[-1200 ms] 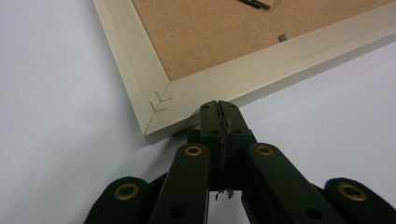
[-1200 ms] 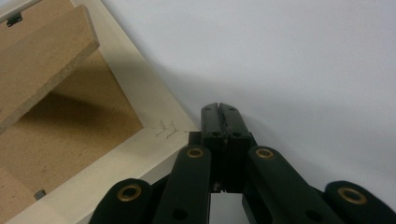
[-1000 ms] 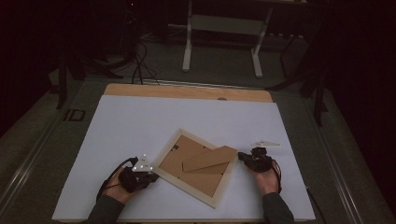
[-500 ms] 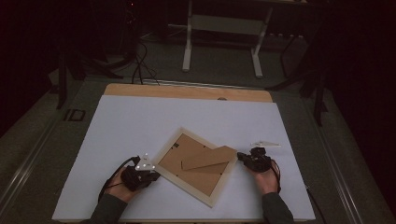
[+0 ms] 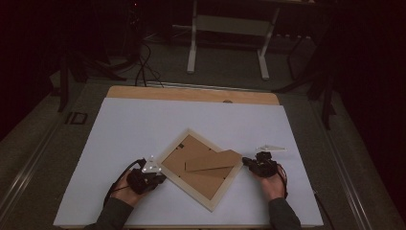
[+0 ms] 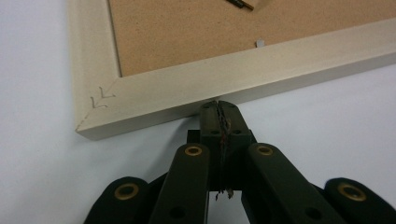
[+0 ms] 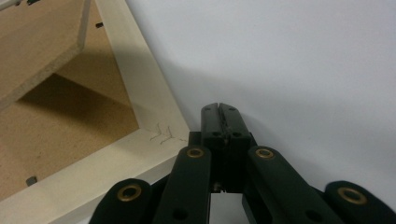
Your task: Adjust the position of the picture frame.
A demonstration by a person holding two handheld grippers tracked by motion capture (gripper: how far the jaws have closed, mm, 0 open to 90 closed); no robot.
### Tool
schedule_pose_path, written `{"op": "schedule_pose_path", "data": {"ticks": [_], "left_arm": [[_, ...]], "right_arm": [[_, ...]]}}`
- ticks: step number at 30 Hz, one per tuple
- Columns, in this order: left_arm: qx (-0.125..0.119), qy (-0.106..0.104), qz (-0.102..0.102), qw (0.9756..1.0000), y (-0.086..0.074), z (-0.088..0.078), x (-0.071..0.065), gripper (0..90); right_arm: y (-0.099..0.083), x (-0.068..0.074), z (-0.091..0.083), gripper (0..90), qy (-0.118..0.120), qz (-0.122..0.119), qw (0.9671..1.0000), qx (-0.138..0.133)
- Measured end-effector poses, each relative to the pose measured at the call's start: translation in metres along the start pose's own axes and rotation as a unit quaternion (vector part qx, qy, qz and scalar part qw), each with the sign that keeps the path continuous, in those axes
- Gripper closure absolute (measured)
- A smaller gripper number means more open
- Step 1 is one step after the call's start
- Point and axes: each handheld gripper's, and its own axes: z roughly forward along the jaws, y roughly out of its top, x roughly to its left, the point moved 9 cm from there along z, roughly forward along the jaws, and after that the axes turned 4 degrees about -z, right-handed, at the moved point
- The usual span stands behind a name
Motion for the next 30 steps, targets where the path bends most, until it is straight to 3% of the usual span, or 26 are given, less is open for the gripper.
{"op": "schedule_pose_path", "data": {"ticks": [30], "left_arm": [[-0.012, 0.04, -0.024, 0.9988, 0.012, 0.011, 0.003, 90.0]], "right_arm": [[-0.002, 0.006, 0.0, 90.0, 0.021, -0.012, 0.9996, 0.011]]}}
